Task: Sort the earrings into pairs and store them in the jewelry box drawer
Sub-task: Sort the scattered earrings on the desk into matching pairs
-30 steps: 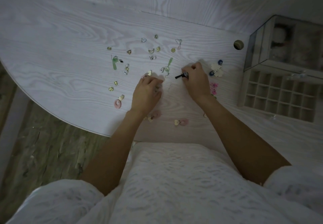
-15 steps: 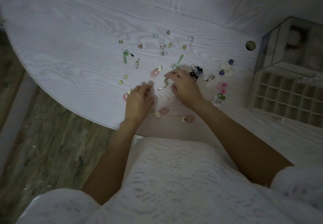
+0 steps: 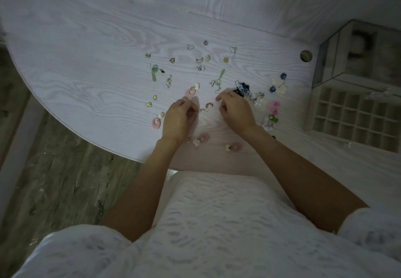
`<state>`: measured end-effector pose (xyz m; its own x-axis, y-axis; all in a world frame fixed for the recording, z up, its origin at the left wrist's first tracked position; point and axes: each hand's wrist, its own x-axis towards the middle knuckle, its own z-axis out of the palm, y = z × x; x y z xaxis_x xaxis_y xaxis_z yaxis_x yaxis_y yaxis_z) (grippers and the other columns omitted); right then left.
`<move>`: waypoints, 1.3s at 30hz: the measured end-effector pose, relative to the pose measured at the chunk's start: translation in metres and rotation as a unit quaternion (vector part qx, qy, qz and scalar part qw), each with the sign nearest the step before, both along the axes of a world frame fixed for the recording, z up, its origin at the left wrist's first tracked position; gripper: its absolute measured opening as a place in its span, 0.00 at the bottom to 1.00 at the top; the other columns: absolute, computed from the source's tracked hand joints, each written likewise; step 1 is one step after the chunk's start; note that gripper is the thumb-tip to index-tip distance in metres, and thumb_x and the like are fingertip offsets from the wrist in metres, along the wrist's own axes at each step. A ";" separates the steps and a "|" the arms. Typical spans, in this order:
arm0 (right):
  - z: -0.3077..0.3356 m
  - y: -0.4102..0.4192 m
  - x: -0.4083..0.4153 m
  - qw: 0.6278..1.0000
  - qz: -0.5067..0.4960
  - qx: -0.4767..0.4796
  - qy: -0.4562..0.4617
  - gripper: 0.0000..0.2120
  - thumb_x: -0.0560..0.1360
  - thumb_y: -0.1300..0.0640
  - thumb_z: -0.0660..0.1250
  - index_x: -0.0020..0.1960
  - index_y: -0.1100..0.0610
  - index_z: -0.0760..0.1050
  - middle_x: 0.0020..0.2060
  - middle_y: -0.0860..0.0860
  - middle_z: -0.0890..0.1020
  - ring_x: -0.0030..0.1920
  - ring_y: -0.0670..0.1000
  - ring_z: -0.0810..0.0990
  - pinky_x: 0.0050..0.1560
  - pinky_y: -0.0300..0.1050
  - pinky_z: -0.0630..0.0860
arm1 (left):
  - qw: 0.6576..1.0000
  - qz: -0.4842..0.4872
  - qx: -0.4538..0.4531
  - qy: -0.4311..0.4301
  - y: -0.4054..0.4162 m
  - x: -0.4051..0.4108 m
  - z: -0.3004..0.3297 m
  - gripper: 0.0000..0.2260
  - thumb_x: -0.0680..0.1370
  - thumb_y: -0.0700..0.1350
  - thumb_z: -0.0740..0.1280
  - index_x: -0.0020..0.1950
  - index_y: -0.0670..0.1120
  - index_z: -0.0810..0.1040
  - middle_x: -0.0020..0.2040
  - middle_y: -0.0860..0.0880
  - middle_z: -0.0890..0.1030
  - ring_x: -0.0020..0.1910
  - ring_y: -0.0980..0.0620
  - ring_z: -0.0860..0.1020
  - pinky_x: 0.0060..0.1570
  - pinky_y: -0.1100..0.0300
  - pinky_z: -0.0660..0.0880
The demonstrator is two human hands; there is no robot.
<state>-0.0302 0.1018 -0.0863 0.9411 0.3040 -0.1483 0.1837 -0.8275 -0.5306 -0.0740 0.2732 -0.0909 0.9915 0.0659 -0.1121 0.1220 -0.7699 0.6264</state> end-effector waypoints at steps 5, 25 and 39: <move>0.006 0.012 -0.001 0.999 0.047 0.014 -0.011 0.14 0.72 0.66 0.64 0.57 0.60 0.76 0.55 0.58 0.76 0.57 0.57 0.73 0.50 0.46 0.72 | 1.000 0.004 0.029 -0.005 0.011 -0.006 -0.001 0.06 0.71 0.37 0.69 0.48 0.41 0.80 0.43 0.40 0.79 0.43 0.41 0.76 0.39 0.59 0.67; 0.003 0.017 0.000 0.994 0.097 -0.025 -0.048 0.06 0.74 0.57 0.67 0.46 0.58 0.79 0.45 0.54 0.79 0.48 0.55 0.76 0.40 0.50 0.76 | 0.999 0.007 -0.006 -0.031 0.004 -0.010 -0.006 0.07 0.71 0.33 0.68 0.43 0.43 0.83 0.43 0.42 0.78 0.44 0.43 0.75 0.42 0.65 0.65; 0.023 -0.008 0.060 0.995 -0.047 -0.006 -0.083 0.11 0.78 0.62 0.59 0.56 0.59 0.77 0.51 0.56 0.79 0.47 0.54 0.78 0.47 0.48 0.76 | 0.998 -0.006 -0.001 -0.059 0.002 -0.004 -0.005 0.08 0.71 0.34 0.67 0.48 0.41 0.82 0.46 0.41 0.79 0.46 0.41 0.77 0.42 0.61 0.68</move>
